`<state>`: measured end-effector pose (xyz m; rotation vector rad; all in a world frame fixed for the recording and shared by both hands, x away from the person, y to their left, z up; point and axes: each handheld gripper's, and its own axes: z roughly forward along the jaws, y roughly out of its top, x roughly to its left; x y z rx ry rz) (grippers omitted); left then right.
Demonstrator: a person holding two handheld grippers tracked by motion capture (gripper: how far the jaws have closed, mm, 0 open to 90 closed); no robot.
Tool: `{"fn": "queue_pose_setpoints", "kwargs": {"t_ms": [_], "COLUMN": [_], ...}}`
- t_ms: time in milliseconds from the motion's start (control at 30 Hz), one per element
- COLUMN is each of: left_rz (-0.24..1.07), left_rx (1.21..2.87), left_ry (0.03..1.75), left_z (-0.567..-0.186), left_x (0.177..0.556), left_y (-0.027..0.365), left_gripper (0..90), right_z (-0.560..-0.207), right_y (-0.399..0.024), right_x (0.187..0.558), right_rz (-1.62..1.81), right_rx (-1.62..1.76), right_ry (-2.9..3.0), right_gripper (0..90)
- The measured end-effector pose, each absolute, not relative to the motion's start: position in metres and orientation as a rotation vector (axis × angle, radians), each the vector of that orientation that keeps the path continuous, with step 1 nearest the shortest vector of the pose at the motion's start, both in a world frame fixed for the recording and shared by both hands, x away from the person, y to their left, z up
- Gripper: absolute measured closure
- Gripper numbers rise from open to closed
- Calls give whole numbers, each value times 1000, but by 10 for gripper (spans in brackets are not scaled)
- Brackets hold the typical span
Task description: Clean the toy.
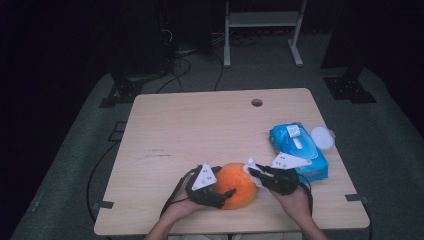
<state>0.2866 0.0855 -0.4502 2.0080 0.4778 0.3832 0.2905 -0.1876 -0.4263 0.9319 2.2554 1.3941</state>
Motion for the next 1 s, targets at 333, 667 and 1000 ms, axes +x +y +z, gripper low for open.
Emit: {"fn": "queue_pose_setpoints", "kwargs": {"t_ms": [333, 667, 1000], "left_rz": [366, 348, 333], "left_rx": [2000, 1992, 1990], "left_ry": [529, 545, 549], "left_z": [-453, -456, -456], "left_x": [291, 294, 296], "left_y": [91, 94, 95], "left_gripper": [161, 161, 160], "right_z": [-421, -421, -438], "right_y": [-173, -177, -196], "right_x": [280, 280, 296], "right_rz": [1459, 1509, 1428], "right_rx": [841, 876, 1041], "right_ry": [2287, 2288, 2277], "right_gripper": [774, 773, 774]}}
